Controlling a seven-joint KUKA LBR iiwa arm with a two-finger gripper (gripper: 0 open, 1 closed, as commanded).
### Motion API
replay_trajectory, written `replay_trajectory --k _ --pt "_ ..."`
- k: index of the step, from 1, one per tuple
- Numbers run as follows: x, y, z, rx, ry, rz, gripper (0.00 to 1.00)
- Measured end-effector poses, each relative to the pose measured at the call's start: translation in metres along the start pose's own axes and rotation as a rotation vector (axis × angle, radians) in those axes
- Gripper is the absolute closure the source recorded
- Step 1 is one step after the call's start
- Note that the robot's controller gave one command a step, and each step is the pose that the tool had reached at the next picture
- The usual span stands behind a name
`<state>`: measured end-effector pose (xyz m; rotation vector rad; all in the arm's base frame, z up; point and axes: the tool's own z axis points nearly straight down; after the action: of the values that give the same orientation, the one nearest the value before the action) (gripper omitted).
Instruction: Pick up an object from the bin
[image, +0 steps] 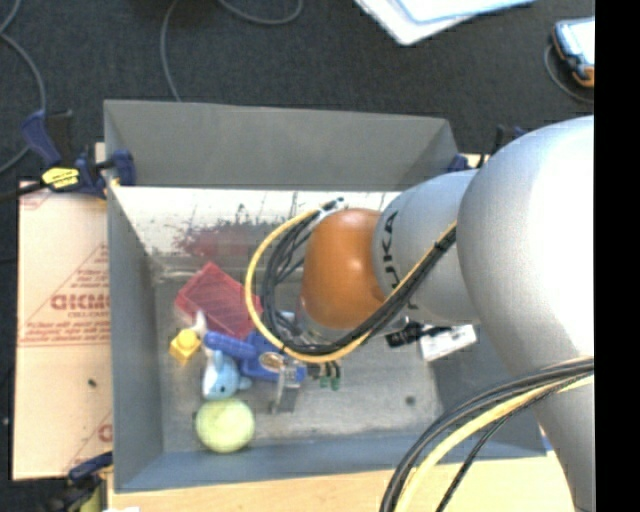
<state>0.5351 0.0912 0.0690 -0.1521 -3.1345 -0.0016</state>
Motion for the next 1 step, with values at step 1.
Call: replay_trajectory --k 1 --pt "-0.0067 -0.0017 -0.0883 -0.001 -0.011 -0.013 0.00"
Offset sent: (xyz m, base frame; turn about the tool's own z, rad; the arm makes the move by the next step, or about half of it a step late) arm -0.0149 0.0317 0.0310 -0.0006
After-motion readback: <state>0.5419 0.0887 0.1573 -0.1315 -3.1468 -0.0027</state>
